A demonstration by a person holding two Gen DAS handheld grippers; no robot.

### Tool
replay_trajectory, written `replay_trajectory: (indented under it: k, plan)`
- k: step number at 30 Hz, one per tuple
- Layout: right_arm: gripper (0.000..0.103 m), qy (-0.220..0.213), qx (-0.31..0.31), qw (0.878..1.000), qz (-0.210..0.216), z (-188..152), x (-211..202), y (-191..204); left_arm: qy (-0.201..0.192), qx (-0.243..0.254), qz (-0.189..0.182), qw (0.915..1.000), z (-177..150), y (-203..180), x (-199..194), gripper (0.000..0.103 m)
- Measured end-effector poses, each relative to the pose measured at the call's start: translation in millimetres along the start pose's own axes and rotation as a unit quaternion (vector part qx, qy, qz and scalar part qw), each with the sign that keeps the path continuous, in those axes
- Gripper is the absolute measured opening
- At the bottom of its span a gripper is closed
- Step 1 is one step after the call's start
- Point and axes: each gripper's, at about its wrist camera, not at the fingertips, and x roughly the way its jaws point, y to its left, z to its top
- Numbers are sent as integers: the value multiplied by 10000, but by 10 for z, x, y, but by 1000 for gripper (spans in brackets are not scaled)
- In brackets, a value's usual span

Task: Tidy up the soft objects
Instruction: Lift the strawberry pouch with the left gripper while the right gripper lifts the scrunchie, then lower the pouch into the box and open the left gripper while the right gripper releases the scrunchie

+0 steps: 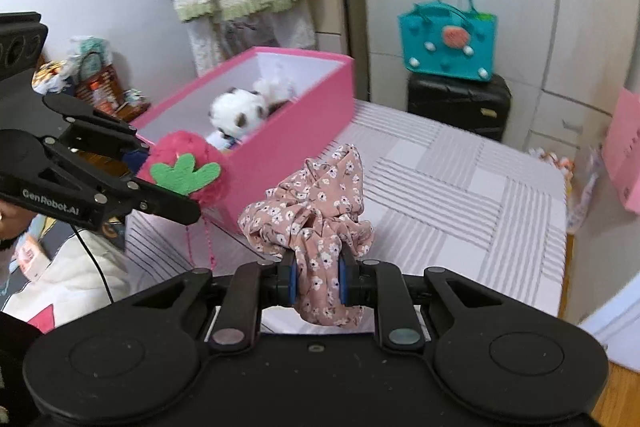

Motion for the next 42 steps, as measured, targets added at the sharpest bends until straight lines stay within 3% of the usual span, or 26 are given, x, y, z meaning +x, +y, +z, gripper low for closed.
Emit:
replay_trajectory:
  k: [6,14,24,28,33,42]
  plan:
    - [22,-128,-283,9994,176,214,125,277,-165,-173,-21,9997,-61,298,-497,33]
    - [23,-537,-596,9965,234,591,381,486,-764,-269,778,9937,-20,744,-828,33]
    - [24,-754,-957,9924,-177,1063,877,565,-556,-462,1146,9908,11,1292,-329,34]
    - [24,-702,-939,9930,-113,1184,1146,540,-242,-625,932,9934,51,1540,-104,34]
    - [24,-928,-1023,9896,-399,1372,1381,525,-258,-542,1009,9931,189,1630,50,34]
    - [24,-357,-1004,9940,-226,1743,1934,411,-1,-629,1011,9929,554,1878,440,35]
